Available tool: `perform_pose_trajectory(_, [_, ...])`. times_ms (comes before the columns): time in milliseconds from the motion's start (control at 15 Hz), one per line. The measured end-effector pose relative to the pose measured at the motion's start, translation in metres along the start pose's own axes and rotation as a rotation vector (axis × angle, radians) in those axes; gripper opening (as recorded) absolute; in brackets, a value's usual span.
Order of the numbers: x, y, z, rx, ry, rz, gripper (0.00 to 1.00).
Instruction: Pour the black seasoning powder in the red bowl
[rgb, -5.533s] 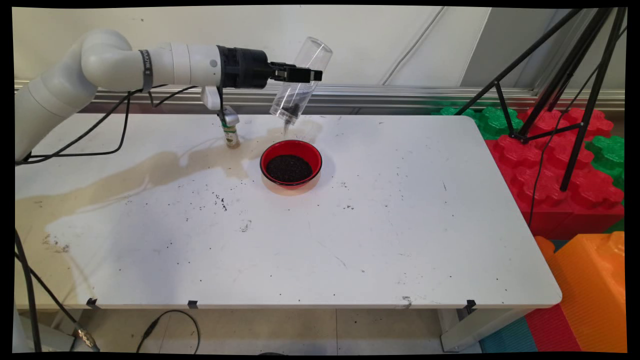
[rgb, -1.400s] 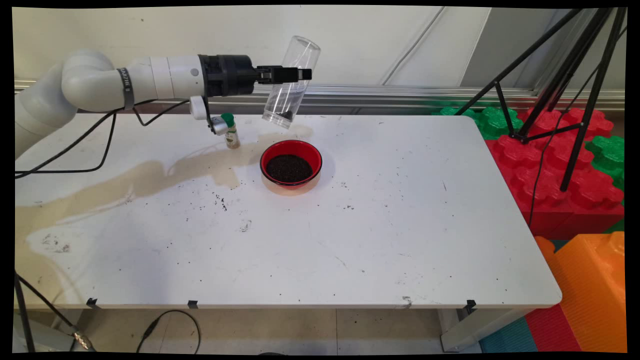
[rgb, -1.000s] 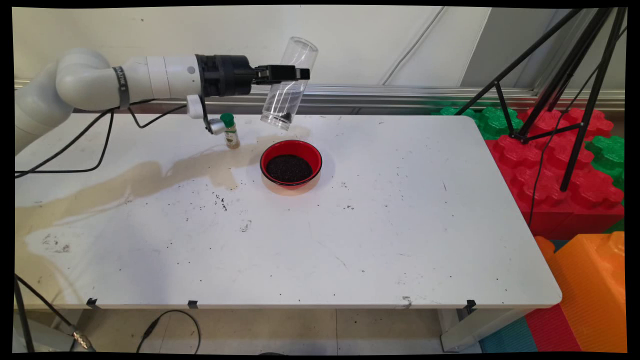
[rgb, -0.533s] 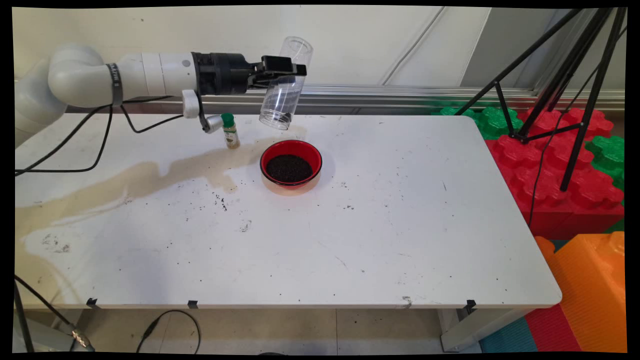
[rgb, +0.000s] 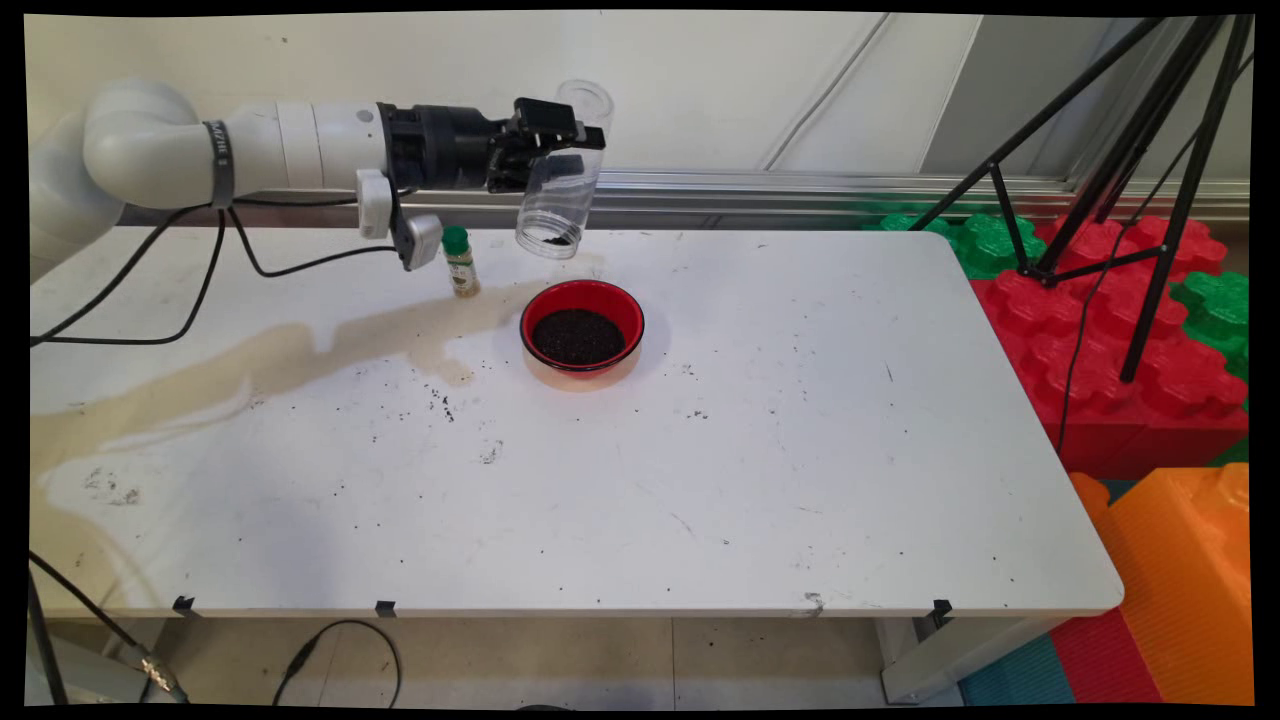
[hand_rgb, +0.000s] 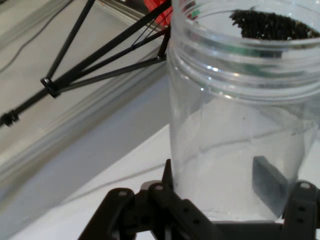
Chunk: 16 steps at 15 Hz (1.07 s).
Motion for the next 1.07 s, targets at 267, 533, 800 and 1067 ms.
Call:
perform_pose_trajectory(267, [-0.004, 0.000, 0.001, -0.021, -0.004, -0.113, 0.00])
perform_pose_trajectory(533, [-0.008, -0.001, 0.005, -0.042, -0.014, -0.244, 0.00])
perform_pose_trajectory(800, [-0.011, -0.003, 0.009, -0.059, -0.016, -0.375, 0.00])
perform_pose_trajectory(1067, [-0.012, -0.004, 0.011, -0.079, -0.020, -0.505, 0.00])
